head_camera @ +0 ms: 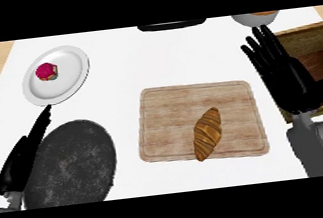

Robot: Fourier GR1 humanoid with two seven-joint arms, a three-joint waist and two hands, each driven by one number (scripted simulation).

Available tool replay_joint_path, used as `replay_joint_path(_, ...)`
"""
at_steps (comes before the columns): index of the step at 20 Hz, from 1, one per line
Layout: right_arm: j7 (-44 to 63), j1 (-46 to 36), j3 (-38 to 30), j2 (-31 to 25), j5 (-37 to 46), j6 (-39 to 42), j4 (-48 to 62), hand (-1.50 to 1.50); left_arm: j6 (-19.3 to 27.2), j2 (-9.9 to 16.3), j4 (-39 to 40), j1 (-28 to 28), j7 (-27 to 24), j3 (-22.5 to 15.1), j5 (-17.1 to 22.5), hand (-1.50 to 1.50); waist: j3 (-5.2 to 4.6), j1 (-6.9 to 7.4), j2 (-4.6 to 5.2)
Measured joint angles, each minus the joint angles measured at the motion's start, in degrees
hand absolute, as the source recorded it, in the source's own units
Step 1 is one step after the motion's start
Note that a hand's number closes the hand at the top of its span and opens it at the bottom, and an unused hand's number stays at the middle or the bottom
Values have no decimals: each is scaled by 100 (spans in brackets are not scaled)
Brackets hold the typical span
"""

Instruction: Pick the croissant from the cutting board and place it in the basket

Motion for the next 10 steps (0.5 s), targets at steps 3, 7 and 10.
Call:
replay_joint_path(3, -229, -158, 10, 122, 202, -147, 117, 150, 4, -181, 161, 60, 196, 76, 174, 0, -117, 2, -31)
replay_joint_path(7, -607, -526, 300, 214, 868, -425, 176, 150, 21, -695, 479, 300, 515, 141, 672, 0, -196, 93, -31)
replay_joint_path(10, -880, -737, 1100, 652, 1663, -829, 297, -150, -23, -906, 509, 331, 667, 138, 884, 0, -206, 162, -51)
